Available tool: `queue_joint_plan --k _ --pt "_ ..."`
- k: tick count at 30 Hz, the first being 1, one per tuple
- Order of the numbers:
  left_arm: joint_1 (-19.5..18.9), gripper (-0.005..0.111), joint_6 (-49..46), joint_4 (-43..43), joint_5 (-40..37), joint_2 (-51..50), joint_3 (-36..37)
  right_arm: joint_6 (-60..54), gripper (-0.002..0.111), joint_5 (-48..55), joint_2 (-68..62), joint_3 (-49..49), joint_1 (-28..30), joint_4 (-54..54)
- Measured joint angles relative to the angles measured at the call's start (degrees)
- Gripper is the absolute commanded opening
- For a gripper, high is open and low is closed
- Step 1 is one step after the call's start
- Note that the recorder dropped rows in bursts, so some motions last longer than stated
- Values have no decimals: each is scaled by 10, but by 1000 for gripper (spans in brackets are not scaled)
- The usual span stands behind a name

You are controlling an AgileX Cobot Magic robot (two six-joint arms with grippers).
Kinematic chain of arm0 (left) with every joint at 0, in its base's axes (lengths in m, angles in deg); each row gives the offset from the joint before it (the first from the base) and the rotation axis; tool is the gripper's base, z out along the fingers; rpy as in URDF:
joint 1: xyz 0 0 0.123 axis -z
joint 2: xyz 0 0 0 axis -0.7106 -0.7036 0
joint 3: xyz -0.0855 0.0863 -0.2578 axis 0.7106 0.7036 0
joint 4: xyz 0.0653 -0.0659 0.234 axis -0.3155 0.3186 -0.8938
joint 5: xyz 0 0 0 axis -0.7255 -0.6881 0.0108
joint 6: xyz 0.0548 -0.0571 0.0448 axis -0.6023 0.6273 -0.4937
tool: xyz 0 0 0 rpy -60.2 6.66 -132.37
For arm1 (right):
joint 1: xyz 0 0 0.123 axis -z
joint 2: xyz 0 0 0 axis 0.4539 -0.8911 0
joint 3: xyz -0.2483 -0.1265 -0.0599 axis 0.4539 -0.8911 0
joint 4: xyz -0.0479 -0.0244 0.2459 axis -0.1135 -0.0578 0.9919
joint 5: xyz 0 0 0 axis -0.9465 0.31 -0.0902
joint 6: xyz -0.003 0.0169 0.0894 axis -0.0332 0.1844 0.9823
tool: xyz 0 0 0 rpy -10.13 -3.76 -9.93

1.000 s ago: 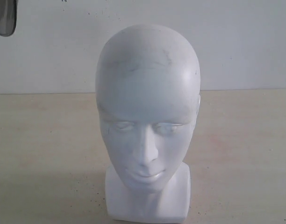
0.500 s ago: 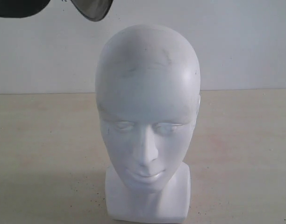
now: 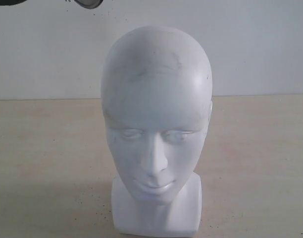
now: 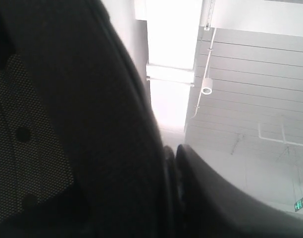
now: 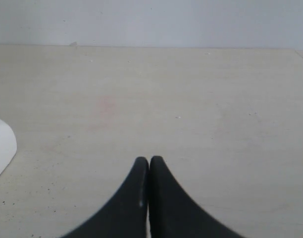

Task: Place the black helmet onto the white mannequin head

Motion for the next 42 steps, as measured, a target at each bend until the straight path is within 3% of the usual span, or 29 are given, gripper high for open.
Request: queue_joint_plan --k 7,20,37,42 --pt "-19 4 0 16 0 0 0 0 0 0 0 0 0 0" --pt "-146 4 34 78 -3 31 63 0 0 0 0 0 0 0" --pt "-154 4 210 -11 -6 32 71 0 0 0 0 0 0 0" --pt "-154 4 222 -58 -9 32 16 0 0 0 0 0 0 0"
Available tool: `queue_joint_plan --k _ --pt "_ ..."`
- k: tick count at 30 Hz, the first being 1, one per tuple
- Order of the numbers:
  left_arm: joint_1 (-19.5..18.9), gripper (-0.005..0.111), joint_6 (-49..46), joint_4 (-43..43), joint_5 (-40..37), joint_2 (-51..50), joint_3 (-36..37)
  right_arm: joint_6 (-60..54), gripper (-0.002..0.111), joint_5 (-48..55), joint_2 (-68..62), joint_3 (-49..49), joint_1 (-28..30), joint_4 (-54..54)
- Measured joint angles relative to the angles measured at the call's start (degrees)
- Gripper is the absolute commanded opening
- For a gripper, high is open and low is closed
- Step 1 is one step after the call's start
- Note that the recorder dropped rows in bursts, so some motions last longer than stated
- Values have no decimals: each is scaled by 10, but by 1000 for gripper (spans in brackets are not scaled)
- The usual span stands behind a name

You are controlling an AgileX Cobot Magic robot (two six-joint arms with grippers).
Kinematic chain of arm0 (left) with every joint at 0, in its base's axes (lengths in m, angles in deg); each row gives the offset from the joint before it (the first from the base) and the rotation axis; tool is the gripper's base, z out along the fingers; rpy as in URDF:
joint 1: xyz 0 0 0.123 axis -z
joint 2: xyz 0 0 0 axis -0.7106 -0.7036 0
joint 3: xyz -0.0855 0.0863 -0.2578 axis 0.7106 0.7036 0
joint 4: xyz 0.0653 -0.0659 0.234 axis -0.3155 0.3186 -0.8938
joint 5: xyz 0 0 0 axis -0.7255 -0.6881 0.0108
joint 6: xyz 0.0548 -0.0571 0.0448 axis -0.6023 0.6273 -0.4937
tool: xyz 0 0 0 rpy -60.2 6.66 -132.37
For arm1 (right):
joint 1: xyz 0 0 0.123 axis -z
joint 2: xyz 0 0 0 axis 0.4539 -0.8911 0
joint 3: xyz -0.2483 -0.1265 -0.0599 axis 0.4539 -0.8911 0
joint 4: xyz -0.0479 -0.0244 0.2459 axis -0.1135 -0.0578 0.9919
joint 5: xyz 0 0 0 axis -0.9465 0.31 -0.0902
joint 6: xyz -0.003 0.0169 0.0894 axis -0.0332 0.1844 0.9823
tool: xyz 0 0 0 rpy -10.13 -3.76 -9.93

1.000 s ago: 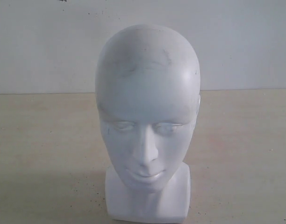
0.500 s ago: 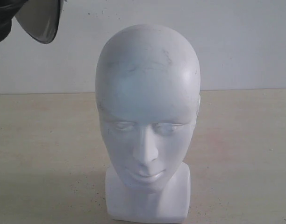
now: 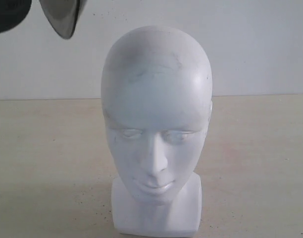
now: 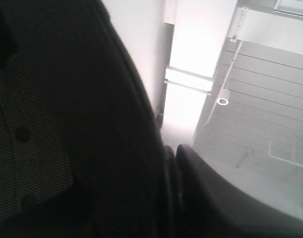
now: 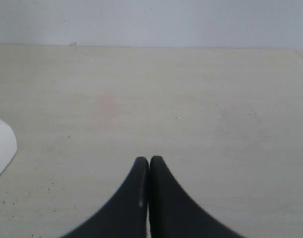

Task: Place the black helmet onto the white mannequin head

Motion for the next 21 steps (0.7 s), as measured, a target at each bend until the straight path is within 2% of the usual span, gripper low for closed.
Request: queue_joint_plan --k 10,21 --pt "0 4 23 -4 10 5 -8 0 0 0 0 0 0 0" --pt "0 4 24 -3 9 5 -8 0 0 -166 0 -1 0 40"
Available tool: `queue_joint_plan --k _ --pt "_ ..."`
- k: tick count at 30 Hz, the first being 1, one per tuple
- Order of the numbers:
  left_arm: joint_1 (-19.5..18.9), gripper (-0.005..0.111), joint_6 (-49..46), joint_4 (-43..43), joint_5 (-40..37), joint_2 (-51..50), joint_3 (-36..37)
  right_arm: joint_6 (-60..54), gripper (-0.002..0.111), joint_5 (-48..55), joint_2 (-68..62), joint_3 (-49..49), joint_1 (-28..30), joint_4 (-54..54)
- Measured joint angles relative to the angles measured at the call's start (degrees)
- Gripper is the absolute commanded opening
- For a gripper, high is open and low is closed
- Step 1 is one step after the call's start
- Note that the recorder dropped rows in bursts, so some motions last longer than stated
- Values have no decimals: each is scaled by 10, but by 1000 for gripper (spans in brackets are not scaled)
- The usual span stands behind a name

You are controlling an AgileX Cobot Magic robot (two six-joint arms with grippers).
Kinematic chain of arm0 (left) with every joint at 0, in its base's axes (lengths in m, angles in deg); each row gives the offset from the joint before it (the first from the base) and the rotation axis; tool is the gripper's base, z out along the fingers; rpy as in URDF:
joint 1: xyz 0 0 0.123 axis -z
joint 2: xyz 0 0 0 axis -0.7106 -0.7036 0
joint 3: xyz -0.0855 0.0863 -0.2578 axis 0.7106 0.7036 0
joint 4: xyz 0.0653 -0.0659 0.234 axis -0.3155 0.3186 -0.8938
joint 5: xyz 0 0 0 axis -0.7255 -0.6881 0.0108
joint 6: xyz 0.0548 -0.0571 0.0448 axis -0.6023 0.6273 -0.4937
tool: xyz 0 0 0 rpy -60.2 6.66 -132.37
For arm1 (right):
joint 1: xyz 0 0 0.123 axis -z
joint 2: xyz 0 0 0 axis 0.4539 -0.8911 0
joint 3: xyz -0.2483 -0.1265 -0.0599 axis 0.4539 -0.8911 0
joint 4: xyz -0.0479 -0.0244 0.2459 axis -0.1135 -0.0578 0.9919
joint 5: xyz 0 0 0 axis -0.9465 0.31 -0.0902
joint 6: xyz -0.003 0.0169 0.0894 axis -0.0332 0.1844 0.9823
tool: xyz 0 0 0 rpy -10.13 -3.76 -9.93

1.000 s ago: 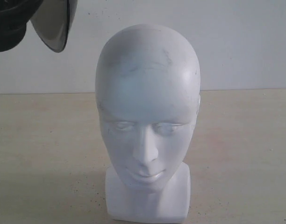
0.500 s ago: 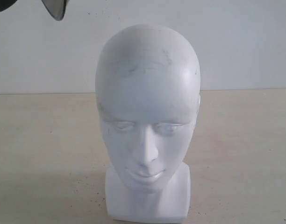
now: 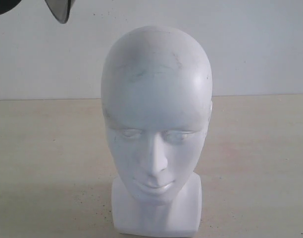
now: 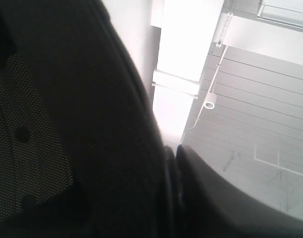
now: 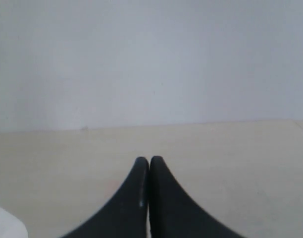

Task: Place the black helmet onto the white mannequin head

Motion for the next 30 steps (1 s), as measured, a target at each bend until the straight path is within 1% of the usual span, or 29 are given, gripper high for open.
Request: queue_joint_plan --k 4,9,15,19,22,25,28,30 --pt "0 4 0 0 0 0 0 22 0 -59 0 0 0 9" --pt "0 4 0 0 1 -11 0 102 0 -119 0 0 0 51" --pt "0 4 12 -5 -6 -28 -4 146 0 -138 0 0 0 63" --pt "0 4 24 -31 -9 -40 -32 168 0 -142 0 6 -1 65" --pt "0 4 36 -49 -4 -53 -51 172 0 -125 0 46 -13 65" --pt "0 4 44 -63 1 -64 -62 170 0 -95 -10 109 -33 63" --pt "1 4 56 -70 1 -76 -65 151 0 -65 -56 180 -57 63" --pt "10 4 60 -72 -1 -87 -68 131 0 -46 -103 239 -77 62"
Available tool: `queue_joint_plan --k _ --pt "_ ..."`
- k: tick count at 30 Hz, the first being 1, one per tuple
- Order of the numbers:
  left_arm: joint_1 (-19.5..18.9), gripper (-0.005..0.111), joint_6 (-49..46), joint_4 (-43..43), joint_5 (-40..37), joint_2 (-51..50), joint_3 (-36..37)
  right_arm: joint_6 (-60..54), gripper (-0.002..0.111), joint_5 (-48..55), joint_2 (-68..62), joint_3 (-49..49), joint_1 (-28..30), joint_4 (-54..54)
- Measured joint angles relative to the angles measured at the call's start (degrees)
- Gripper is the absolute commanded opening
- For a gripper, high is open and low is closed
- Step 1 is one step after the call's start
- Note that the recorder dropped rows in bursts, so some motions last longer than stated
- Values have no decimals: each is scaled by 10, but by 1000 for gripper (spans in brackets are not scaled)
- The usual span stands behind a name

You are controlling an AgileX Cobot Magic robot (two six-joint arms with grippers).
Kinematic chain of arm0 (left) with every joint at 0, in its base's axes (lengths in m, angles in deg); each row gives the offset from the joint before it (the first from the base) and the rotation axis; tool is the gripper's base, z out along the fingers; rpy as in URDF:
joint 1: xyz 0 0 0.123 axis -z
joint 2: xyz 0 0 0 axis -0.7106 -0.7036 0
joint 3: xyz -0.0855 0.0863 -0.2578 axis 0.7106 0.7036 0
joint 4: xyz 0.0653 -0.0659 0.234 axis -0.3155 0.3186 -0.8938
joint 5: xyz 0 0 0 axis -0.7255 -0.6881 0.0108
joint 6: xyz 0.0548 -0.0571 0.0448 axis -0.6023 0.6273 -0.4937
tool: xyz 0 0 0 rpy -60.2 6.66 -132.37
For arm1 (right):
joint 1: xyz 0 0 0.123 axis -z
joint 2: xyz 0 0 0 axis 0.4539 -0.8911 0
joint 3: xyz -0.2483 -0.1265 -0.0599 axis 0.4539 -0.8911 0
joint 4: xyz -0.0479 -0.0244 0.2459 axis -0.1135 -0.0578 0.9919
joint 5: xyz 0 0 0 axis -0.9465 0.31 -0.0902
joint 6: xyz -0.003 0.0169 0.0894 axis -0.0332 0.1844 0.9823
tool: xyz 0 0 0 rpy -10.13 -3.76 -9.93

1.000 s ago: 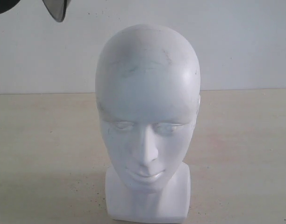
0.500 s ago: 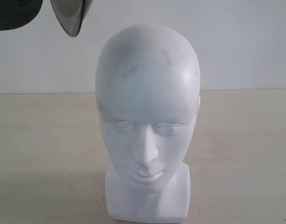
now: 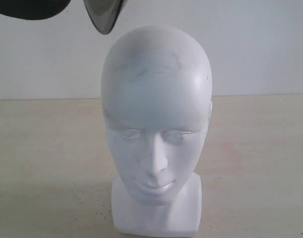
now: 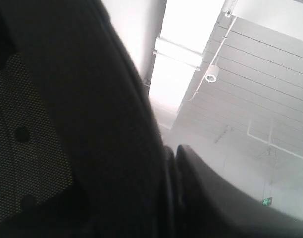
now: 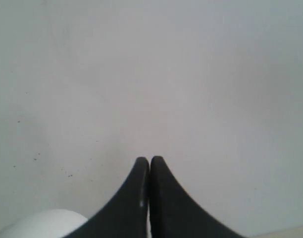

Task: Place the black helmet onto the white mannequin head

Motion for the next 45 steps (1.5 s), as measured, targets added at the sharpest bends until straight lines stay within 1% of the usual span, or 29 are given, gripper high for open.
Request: queue_joint_plan --k 6,11,14,18,20,27,33,39,45 --pt "53 4 -7 -3 -4 -31 -21 -87 0 83 -152 179 -53 -3" --pt "97 4 -16 -3 -1 -63 -46 -129 0 115 -228 317 -58 -10" --pt "122 4 -22 -2 0 -89 -67 -143 0 173 -258 396 -58 -27" --pt "158 4 -34 -3 -1 -131 -97 -148 0 233 -298 466 -58 -59" --pt "169 4 -45 -3 -1 -143 -102 -148 0 251 -316 494 -58 -76" --pt "173 4 -86 -2 -2 -157 -104 -148 0 336 -400 632 -58 -117" --pt "175 4 -98 -1 2 -187 -105 -158 0 392 -468 730 -58 -117" --pt "197 4 -125 -1 -6 -234 -123 -199 0 426 -496 759 -58 -117" --pt "201 4 -134 -1 -4 -261 -135 -231 0 448 -502 760 -58 -117"
